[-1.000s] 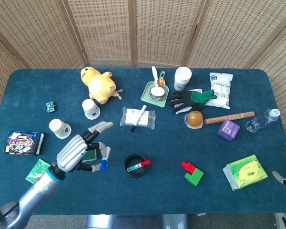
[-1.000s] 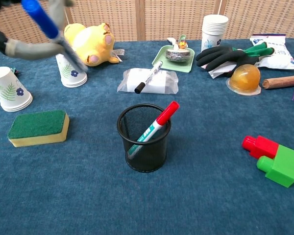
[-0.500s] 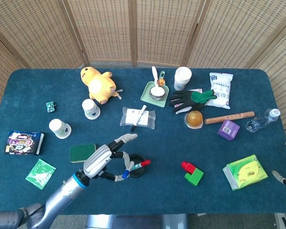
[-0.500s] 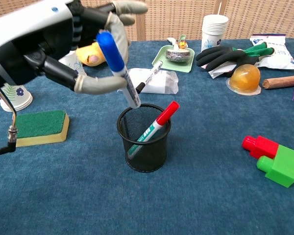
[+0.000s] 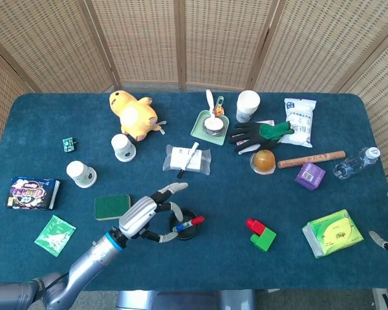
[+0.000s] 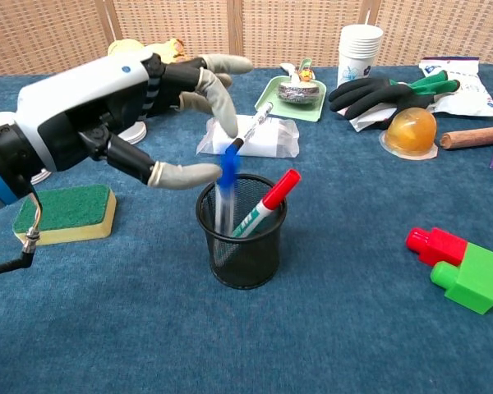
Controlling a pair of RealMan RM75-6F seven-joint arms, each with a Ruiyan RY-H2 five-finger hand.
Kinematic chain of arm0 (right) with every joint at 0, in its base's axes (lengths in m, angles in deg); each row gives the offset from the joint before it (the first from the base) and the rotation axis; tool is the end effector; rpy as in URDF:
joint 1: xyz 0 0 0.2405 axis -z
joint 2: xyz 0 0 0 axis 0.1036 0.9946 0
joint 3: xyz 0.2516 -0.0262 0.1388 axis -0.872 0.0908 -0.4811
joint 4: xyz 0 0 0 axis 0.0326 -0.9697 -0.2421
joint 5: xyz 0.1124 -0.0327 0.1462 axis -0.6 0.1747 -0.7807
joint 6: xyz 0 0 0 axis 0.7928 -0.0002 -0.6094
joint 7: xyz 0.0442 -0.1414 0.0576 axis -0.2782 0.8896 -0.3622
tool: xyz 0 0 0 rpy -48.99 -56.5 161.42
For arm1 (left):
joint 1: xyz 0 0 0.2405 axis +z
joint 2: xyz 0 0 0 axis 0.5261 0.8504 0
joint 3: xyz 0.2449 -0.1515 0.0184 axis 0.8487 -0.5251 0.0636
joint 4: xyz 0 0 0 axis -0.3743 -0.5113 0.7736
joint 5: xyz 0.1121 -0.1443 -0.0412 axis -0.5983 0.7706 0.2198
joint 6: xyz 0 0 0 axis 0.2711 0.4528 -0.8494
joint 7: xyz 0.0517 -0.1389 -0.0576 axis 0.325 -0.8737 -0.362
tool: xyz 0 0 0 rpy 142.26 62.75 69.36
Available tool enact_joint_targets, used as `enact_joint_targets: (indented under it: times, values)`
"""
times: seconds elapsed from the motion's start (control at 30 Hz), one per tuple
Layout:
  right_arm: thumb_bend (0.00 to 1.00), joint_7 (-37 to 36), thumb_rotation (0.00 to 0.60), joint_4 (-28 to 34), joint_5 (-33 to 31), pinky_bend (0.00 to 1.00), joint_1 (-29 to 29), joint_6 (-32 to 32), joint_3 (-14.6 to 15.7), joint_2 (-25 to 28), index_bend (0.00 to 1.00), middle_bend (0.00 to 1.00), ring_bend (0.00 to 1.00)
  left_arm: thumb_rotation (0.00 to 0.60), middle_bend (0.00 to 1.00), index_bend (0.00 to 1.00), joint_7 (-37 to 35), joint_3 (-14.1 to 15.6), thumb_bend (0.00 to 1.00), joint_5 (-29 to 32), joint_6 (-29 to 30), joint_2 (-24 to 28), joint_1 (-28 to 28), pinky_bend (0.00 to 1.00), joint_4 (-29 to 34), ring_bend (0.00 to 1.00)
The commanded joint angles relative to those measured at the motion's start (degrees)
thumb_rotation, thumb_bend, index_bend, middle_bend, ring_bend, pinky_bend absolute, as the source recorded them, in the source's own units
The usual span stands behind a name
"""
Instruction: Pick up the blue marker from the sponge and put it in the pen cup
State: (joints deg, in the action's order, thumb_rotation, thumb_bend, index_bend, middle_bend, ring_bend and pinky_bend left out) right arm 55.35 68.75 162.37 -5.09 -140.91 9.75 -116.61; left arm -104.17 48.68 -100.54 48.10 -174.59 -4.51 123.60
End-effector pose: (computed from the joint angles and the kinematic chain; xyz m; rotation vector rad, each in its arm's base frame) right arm -0.3496 -0.1724 0.2677 1.1915 -0.9239 0.9381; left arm -0.1153 0.2770 0.0069 -1.9092 -1.4893 -1.6435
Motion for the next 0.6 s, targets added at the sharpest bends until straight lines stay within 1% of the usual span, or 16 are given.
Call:
enact_joint_targets:
  times: [0.03,0.1,0.2,0.27,0.33,0.4,0.43,0.47,0.5,0.53,0.57,0.6]
  values:
    - [0.0,0.0,0.6,0.0,0.0,0.0,0.0,0.0,0.0,0.0,0.2,0.0,0.0,0.6,0.0,0.23,-0.7,0.3,0.34,-0.5,0.2,0.1,0.1,0.12,-0.7,0.0]
    - [0.0,0.0,0.6,0.0,0.1,0.0,0.0,0.1,0.1,0.0,0.2,0.0,0.0,0.6,0.0,0.15,-0.6,0.3,0.34,-0.9,1.1,0.5,0.4,0.11,-1.1,0.0]
    - [0.0,0.0,0.6,0.0,0.2,0.0,0.0,0.1,0.1,0.0,0.2,0.0,0.0,0.6,0.0,0.12,0.9,0.2,0.34,-2.4,3.7,1.7,1.2,0.11,-1.3,0.0]
    - [0.0,0.1,0.6,0.0,0.2,0.0,-0.1,0.1,0.1,0.0,0.2,0.0,0.0,0.6,0.0,0.11,3.8,-0.1,0.34,-4.2,6.7,3.4,2.2,0.1,-1.3,0.0]
    - [0.0,0.3,0.6,0.0,0.2,0.0,-0.1,0.1,0.1,-0.1,0.2,0.0,0.0,0.6,0.0,0.11,7.9,-0.5,0.34,-5.8,10.6,6.3,3.9,0.09,-0.8,0.0]
    - [0.0,0.4,0.6,0.0,0.2,0.0,-0.1,0.1,0.2,-0.1,0.2,0.0,0.0,0.6,0.0,0.13,12.7,-0.8,0.34,-6.0,13.5,9.7,5.9,0.06,-0.2,0.0]
    - [0.0,0.5,0.6,0.0,0.3,0.0,-0.1,0.1,0.2,-0.1,0.2,0.0,0.0,0.6,0.0,0.14,15.9,-1.1,0.34,-5.6,14.8,11.1,7.0,0.04,-0.2,0.0]
    - [0.0,0.6,0.6,0.1,0.4,0.0,-0.1,0.1,0.2,-0.2,0.2,0.0,0.0,0.6,0.0,0.16,20.9,-1.4,0.34,-4.6,16.5,12.7,8.6,0.02,-0.2,0.0]
    - [0.0,0.8,0.6,0.1,0.5,0.0,-0.1,0.1,0.3,-0.2,0.2,0.0,0.0,0.6,0.0,0.18,23.9,-1.5,0.34,-3.7,17.3,13.9,9.8,0.01,0.1,0.0]
    - [0.0,0.8,0.6,0.2,0.5,0.0,-0.1,0.1,0.3,-0.2,0.2,0.0,0.0,0.6,0.0,0.18,25.0,-1.5,0.34,-3.3,17.5,14.5,10.3,0.0,0.6,0.0]
    - [0.0,1.1,0.6,0.2,0.6,0.0,-0.1,0.0,0.4,-0.2,0.2,0.0,0.0,0.6,0.0,0.18,26.7,-1.2,0.34,-0.9,18.0,16.5,12.0,0.0,1.6,0.0]
    - [0.0,1.3,0.6,0.3,0.8,0.0,-0.1,0.0,0.4,-0.3,0.2,0.0,0.0,0.6,0.0,0.18,26.8,-1.0,0.34,0.2,18.3,17.9,13.0,0.0,2.0,0.0]
